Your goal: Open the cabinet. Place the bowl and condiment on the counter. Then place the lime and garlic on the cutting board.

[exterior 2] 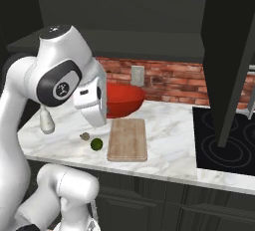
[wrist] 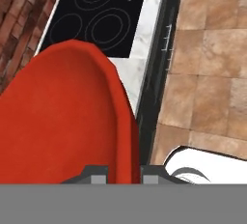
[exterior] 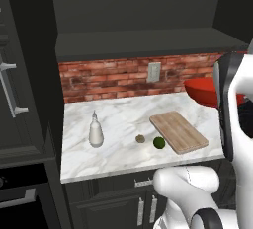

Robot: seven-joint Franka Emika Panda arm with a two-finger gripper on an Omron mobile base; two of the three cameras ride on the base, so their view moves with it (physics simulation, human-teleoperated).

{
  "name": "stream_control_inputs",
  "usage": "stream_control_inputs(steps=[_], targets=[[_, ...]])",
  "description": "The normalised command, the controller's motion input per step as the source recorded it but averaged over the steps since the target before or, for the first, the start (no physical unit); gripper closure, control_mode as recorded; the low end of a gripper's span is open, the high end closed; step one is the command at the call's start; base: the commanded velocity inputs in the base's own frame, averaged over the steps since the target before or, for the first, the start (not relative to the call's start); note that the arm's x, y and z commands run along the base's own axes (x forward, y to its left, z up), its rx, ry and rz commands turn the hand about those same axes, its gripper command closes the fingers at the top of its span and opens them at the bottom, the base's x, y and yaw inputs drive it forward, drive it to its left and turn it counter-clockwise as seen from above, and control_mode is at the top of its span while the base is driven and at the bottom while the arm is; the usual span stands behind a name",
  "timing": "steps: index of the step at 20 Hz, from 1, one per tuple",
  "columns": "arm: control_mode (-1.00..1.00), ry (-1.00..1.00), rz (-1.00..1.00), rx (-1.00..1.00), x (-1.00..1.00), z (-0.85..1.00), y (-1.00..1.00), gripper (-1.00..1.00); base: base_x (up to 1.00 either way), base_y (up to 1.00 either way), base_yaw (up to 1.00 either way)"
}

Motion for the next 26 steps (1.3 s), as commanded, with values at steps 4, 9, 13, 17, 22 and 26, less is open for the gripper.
stream_control_inputs(steps=[4, 9, 13, 17, 22, 26], targets=[[-1.0, 0.0, -0.03, 0.0, 0.08, -0.29, -0.25, 1.0, 0.0, 0.0, 0.0], [-1.0, 0.0, -0.03, 0.0, 0.15, -0.32, -0.2, 1.0, 0.0, 0.0, 0.0], [-1.0, 0.0, -0.04, 0.0, 0.27, -0.33, -0.06, 1.0, 0.0, 0.0, 0.0], [-1.0, 0.0, -0.03, 0.0, 0.38, -0.31, 0.0, 1.0, 0.0, 0.0, 0.0], [-1.0, 0.0, -0.01, 0.0, 0.4, -0.29, -0.15, 1.0, 0.0, 0.0, 0.0], [-1.0, 0.0, 0.0, 0.0, 0.34, -0.26, -0.26, 1.0, 0.0, 0.0, 0.0]])
